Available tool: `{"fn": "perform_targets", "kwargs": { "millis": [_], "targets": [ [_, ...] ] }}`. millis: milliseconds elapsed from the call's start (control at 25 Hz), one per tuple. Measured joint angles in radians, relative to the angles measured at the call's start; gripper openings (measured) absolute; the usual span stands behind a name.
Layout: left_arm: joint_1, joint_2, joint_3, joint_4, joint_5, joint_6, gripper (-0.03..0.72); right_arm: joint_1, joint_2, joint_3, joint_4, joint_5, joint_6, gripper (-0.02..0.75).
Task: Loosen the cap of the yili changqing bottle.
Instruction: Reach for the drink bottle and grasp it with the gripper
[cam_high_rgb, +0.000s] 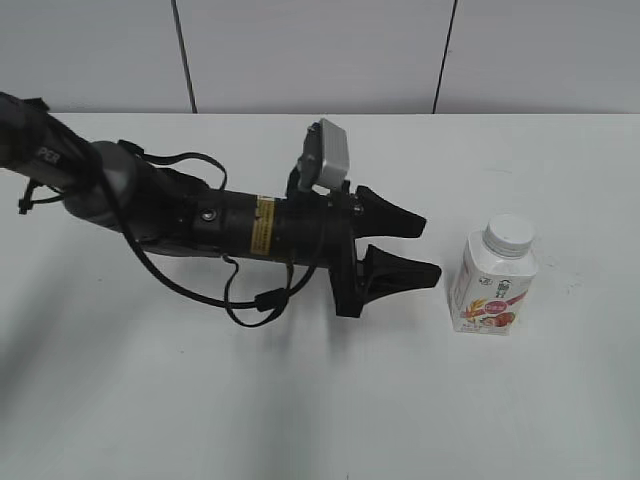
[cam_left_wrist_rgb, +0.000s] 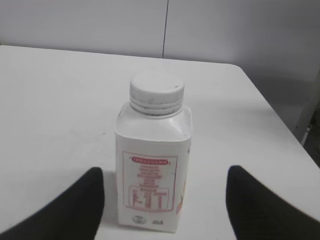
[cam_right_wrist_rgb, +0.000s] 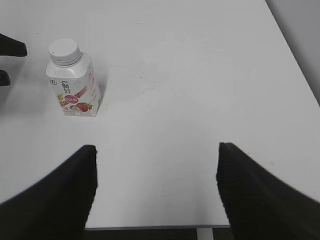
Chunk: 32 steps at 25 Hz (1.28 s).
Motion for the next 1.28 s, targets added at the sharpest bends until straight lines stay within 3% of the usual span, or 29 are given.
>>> {"fn": "perform_targets", "kwargs": {
  "millis": [280, 560, 720, 920, 1280],
  "targets": [
    [-0.067, 0.064, -0.087, -0.048, 0.055, 0.000, 0.475, 0.000, 0.000, 0.000, 0.007, 0.000, 0.000, 0.586],
    [-0.075, 0.124, -0.164, -0.099, 0.086, -0.011, 0.481, 0.000, 0.000, 0.000, -0.005, 0.000, 0.000, 0.586],
    [-0.084, 0.129, -0.164, -0.097, 0.089, -0.021, 0.496, 0.000, 0.000, 0.000, 0.000, 0.000, 0.000, 0.586],
    [-0.114, 0.129, -0.164, -0.097, 0.097, -0.022, 0.579, 0.000, 0.000, 0.000, 0.000, 0.000, 0.000, 0.586],
    [-0.138, 0.129, -0.164, -0.130, 0.141, -0.019, 0.583, 0.000, 0.000, 0.000, 0.000, 0.000, 0.000, 0.586]
  ]
}}
